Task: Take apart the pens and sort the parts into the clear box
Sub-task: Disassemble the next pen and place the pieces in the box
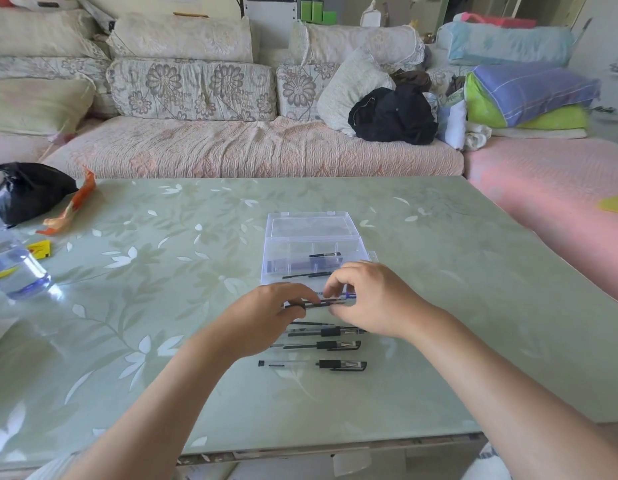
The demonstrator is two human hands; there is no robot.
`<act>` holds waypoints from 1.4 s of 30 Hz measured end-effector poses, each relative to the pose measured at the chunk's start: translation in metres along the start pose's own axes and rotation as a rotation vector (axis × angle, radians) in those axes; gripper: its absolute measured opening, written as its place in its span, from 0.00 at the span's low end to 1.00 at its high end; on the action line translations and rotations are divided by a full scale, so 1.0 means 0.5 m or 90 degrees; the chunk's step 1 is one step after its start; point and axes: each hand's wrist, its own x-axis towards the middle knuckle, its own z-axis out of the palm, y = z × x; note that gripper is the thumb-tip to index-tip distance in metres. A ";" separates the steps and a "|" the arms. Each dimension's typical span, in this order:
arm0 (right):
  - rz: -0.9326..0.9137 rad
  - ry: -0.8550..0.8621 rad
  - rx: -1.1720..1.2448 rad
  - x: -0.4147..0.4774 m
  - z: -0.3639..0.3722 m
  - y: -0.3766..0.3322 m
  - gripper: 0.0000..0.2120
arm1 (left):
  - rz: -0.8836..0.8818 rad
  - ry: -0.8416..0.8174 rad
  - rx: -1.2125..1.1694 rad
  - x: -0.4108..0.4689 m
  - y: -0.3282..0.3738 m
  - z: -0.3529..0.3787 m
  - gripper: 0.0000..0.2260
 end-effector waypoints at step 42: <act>0.232 -0.175 -0.087 -0.010 -0.020 0.044 0.02 | -0.015 -0.004 -0.003 0.007 0.003 0.022 0.11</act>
